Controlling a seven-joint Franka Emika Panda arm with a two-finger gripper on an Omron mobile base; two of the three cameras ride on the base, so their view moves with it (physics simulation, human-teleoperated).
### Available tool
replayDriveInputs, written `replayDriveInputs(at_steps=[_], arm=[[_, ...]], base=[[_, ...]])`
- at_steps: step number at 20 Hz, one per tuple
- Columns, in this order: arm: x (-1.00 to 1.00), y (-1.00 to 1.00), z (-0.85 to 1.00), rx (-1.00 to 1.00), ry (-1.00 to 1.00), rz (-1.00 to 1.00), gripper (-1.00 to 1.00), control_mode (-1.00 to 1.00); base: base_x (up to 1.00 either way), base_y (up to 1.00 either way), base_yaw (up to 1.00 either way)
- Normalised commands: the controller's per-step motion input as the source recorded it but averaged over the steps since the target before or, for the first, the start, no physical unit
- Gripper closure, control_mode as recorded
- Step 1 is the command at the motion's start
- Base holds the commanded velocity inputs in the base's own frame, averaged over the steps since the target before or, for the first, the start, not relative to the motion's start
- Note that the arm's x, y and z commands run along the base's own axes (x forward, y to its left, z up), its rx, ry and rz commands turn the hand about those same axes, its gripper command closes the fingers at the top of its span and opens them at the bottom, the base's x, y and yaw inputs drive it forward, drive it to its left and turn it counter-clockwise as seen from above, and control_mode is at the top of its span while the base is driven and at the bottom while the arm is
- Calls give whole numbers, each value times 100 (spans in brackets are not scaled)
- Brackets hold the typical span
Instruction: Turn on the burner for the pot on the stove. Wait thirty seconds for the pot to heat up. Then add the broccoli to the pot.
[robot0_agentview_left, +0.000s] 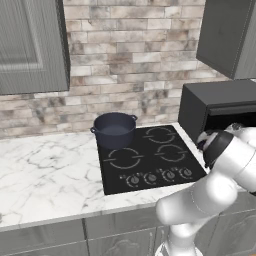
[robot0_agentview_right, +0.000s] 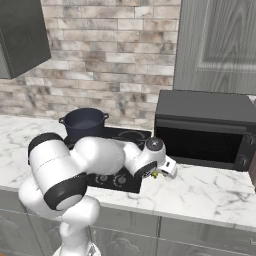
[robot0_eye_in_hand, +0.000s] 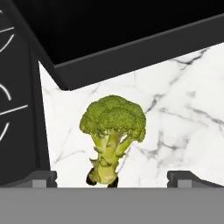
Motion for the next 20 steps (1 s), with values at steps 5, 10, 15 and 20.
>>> replayDriveInputs(at_steps=[5,10,15,20], arm=[[18,-2,-18,0,0,0,-100,-100],[20,0,-18,0,0,0,-100,-100],[14,0,-19,0,0,0,-100,-100],[3,0,-20,0,0,0,-100,-100]], base=[[0,0,0],[0,0,0],[0,0,0],[0,0,0]])
